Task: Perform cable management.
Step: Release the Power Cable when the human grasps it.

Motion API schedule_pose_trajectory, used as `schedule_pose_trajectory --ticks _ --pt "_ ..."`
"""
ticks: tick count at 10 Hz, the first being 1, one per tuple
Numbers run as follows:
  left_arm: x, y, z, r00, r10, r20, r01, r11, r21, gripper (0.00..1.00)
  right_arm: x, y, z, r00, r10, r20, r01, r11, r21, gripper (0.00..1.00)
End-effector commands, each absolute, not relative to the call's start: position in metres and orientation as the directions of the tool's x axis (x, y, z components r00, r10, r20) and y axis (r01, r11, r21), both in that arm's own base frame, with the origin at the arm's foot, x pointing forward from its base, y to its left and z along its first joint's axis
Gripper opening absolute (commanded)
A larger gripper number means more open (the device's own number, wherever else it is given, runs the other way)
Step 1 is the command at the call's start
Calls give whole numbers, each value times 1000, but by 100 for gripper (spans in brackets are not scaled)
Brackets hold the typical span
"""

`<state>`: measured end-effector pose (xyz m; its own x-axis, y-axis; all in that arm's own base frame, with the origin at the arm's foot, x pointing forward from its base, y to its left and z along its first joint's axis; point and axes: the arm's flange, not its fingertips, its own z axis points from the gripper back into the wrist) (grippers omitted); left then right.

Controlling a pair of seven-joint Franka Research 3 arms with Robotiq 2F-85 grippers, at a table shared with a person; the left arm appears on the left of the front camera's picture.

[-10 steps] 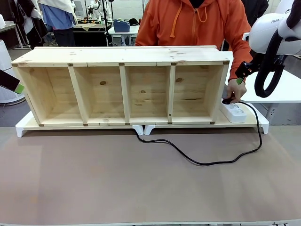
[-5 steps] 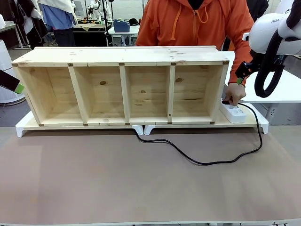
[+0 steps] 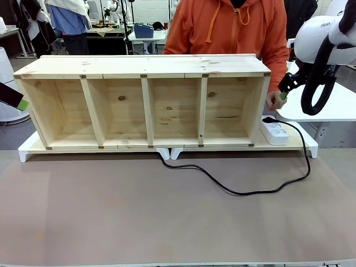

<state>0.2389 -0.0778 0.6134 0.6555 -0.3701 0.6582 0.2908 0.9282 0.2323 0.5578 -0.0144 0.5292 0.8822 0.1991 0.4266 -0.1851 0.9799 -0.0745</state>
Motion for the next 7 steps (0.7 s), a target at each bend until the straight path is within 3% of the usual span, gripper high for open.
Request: schedule_pose_trajectory --ticks 1,7 --pt "240 -78 613 655 -366 661 287 930 231 100 558 -16 529 884 189 428 -179 982 -63 100" --pt "240 -78 613 655 -366 661 287 930 231 100 558 -16 529 884 189 428 -179 982 -63 100"
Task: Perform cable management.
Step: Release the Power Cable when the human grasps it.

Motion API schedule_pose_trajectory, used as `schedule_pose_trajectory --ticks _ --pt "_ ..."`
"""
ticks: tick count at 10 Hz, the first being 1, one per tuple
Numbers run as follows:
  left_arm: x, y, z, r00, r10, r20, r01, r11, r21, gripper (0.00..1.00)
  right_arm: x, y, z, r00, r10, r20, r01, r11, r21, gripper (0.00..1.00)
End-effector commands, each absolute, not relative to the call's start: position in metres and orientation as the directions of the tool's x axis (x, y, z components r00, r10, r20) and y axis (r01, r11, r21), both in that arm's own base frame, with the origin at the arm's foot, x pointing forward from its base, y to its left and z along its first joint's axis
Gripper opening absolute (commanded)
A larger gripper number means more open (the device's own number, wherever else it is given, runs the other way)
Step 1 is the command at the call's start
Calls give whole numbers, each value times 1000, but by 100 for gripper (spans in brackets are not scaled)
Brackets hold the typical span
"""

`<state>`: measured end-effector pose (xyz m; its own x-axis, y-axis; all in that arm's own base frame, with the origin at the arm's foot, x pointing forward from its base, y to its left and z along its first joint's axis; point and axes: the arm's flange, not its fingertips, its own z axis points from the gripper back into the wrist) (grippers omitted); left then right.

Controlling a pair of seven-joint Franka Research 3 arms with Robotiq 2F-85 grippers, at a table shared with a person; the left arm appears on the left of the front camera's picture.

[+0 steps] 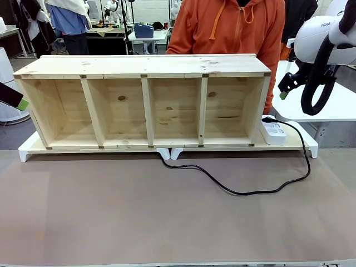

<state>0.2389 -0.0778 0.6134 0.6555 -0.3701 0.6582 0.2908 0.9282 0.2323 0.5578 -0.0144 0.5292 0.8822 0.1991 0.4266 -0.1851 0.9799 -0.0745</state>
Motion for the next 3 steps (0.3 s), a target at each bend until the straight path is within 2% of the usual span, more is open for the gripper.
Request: schedule_pose_trajectory --ticks 1,3 --pt "240 -78 613 655 -366 661 287 930 231 100 558 -16 529 884 189 428 -179 982 -63 100" --pt "240 -78 613 655 -366 661 287 930 231 100 558 -16 529 884 189 428 -179 982 -63 100"
